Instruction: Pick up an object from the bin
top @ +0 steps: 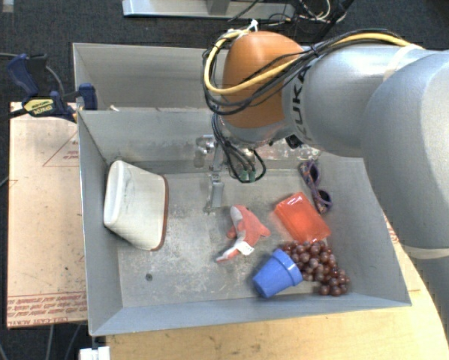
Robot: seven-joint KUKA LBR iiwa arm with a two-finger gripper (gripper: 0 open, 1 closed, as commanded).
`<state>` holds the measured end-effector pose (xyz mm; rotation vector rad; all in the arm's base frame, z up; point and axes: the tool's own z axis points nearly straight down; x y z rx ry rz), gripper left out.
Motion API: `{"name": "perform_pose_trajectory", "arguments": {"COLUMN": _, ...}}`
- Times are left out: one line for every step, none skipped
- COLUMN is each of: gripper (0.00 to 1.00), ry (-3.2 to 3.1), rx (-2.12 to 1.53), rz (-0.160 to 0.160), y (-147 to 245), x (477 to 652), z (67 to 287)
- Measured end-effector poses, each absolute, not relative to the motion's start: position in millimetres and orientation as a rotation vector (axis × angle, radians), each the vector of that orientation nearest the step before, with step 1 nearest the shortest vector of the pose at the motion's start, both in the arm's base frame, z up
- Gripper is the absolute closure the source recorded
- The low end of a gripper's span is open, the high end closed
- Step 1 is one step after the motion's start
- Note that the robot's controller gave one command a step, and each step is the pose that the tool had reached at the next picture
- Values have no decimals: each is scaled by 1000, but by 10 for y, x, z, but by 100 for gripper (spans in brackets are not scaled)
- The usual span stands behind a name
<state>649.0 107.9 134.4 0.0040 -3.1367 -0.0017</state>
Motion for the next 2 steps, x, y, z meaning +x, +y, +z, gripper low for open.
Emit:
{"name": "perform_pose_trajectory", "arguments": {"gripper": 0, "ry": -3143, "rx": 2, "rz": -3, "y": 1076, "x": 6503, "z": 1397}}
{"name": "perform_pose_trajectory", "arguments": {"gripper": 0, "ry": -3143, "rx": 34, "rz": -5, "y": 638, "x": 6183, "z": 1310}}
